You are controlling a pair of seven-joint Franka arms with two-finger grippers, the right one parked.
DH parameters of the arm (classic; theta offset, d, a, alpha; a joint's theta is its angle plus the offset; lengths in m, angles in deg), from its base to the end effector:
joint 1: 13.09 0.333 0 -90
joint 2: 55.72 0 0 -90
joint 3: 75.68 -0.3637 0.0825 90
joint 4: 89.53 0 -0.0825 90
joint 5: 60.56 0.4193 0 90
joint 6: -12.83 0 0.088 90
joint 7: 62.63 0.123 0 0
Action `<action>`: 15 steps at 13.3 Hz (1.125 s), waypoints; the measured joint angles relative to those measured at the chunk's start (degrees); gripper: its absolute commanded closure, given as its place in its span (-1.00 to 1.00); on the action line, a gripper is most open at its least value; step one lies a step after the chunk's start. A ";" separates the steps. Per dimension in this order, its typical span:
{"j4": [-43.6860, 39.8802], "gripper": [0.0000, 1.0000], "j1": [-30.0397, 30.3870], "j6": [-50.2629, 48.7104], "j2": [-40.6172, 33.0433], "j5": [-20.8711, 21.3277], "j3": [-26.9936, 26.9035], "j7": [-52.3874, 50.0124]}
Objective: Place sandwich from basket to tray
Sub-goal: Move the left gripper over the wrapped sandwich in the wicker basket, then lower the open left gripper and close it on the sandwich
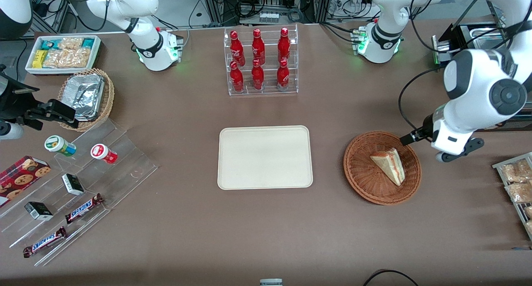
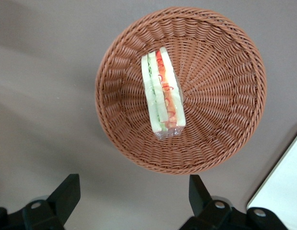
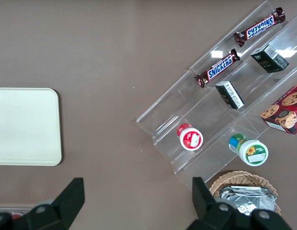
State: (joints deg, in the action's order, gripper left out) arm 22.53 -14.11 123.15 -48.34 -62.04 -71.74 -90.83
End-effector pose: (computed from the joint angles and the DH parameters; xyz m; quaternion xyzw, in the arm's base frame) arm 0.5993 -0.0531 0.4137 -0.9752 -0.2060 0.0807 0.0072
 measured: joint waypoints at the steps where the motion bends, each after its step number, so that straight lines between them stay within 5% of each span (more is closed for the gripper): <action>1: 0.01 -1.00 0.08 0.82 1.08 -0.10 0.00 -0.37; 15: 6.68 -1.00 0.57 21.53 8.49 -0.40 1.72 -9.51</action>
State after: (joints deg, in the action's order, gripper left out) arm 29.20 -13.54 144.67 -39.85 -62.44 -70.02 -100.34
